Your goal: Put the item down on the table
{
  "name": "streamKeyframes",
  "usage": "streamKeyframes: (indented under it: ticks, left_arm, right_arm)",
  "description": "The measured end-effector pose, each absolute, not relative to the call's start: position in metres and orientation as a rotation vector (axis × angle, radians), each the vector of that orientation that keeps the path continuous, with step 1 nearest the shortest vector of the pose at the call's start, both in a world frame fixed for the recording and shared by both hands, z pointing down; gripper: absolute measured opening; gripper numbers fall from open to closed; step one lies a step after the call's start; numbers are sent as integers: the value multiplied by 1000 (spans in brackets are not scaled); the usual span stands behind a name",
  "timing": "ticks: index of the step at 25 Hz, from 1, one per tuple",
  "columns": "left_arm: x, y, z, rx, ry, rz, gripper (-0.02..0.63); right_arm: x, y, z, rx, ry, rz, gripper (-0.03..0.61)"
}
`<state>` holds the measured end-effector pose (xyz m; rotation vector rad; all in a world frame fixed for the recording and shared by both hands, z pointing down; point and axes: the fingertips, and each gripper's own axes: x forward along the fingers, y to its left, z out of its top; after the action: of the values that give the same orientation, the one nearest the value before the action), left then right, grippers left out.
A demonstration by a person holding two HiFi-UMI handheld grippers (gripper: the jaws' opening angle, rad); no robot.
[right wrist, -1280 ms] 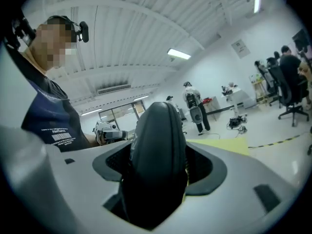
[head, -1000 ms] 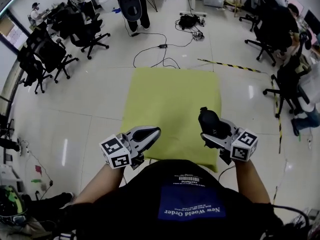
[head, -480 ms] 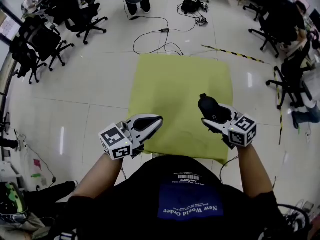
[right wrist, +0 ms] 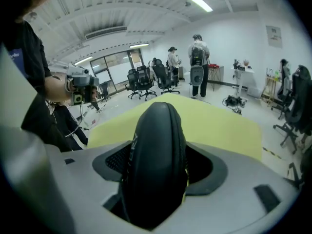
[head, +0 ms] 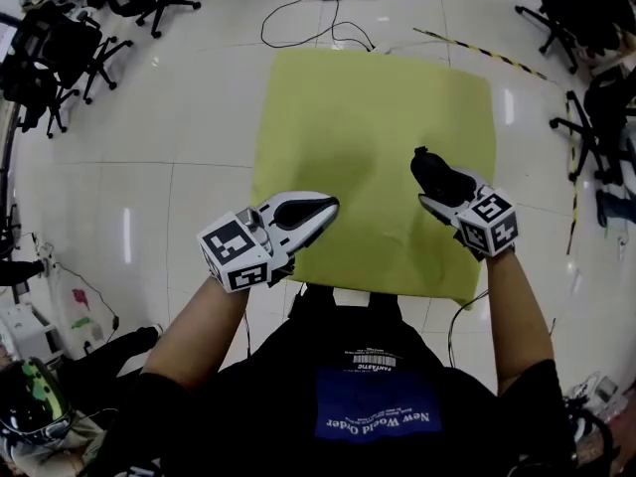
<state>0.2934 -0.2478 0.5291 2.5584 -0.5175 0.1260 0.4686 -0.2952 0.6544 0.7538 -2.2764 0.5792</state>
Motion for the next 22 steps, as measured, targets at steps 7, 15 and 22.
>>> streamKeyframes:
  ticks: [7,15,22]
  left_arm:
    - [319,-252,559,2513,-468,134,3]
    - [327,-245,574,2514,-426,155,5]
    - [314,-240,559,2527,-452,157,4]
  right_arm:
    - [486,-308,709,756,-2144,585,313]
    - [471,-296,751,647,-2049,521,313]
    - [468,-311,679,782,-2197,464,360]
